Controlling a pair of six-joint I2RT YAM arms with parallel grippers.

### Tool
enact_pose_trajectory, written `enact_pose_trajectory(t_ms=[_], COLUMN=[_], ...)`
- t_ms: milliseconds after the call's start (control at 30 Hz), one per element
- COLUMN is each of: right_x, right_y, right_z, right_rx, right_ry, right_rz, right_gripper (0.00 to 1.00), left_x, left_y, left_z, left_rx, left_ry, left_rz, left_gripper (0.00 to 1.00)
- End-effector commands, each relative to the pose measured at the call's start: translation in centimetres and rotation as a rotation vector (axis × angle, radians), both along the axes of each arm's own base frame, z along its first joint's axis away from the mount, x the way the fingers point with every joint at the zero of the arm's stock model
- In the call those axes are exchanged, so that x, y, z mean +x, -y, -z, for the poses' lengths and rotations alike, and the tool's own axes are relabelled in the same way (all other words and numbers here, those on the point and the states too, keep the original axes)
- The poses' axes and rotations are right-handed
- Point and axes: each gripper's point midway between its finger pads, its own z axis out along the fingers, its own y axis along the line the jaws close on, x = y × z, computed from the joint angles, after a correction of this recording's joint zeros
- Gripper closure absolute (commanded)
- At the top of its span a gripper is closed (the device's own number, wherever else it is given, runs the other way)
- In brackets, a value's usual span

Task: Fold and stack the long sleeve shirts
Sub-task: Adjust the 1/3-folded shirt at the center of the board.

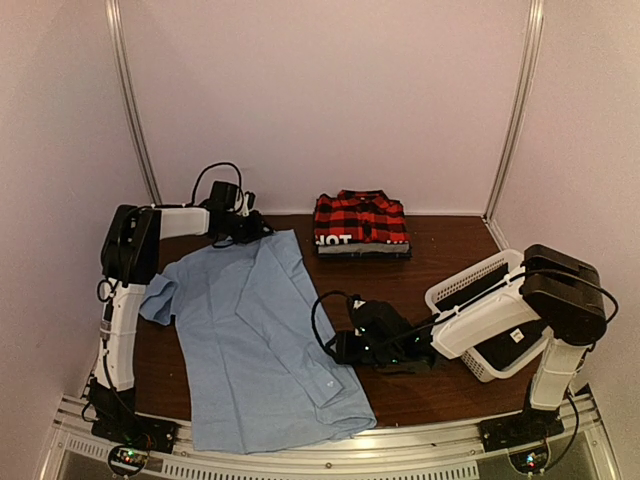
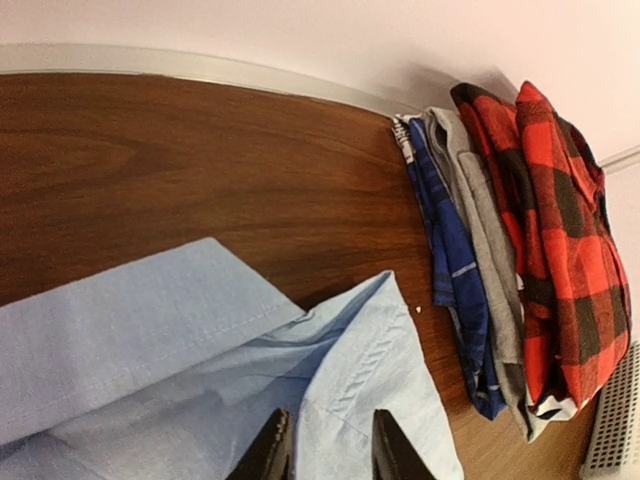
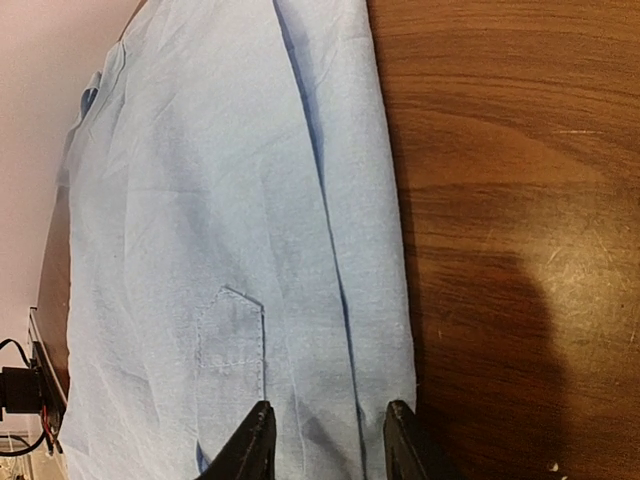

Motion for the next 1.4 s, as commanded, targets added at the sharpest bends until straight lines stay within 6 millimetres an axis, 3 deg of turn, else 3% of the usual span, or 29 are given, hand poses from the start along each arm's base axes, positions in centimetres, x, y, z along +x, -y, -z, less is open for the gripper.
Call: enact_pose_trajectory(t_ms=[0,200,367,567,933,1033,1100,1233,1367], right_x=[-1.5,-1.6,-1.6,-1.7,-1.9,-1.9,-2.0,-2.1,-2.2], right_y=[1.7,1.6,1.5,1.3,1.2,1.3,1.4,1.4,1.4], right_z=[3.7,3.7,3.8,4.0,4.4,4.5,4.7,4.9,4.8], right_rx=[-0.103,-0.103,-0.103,-0.102,-0.110,-0.113,-0.116,-0.117,-0.118], right_ry=[-0.083,-0.085,-0.088,-0.090,-0.098,-0.100,-0.102,-0.108,-0.108], right_rz=[-0.018,-0.020,-0.024,-0.029,-0.035,-0.036,-0.035,-0.037,-0.031], right_gripper=[0.62,0.62,0.62,0.62,0.62,0.62,0.62,0.62,0.62], left_x=[1.3,1.6,0.8,-0.1,-0.1,0.0,0.1,0.4,1.4], left_y=[-0.2,-0.3,0.2,1.4,3.5,3.6,3.4,2.6,0.1], left_z=[-1.1,0.8,2.3,2.6,0.2,0.1,-0.1,-0.5,-2.0], left_rx=[0.038,0.119,0.132,0.086,-0.090,-0.119,-0.121,-0.098,-0.051], left_ry=[0.051,0.011,-0.033,-0.050,-0.022,-0.027,-0.026,-0.013,0.052], left_rz=[0.024,0.073,0.143,0.225,0.286,0.284,0.279,0.248,0.133], left_gripper=[0.67,0.67,0.64,0.65,0.83,0.93,1.00,1.00,1.00])
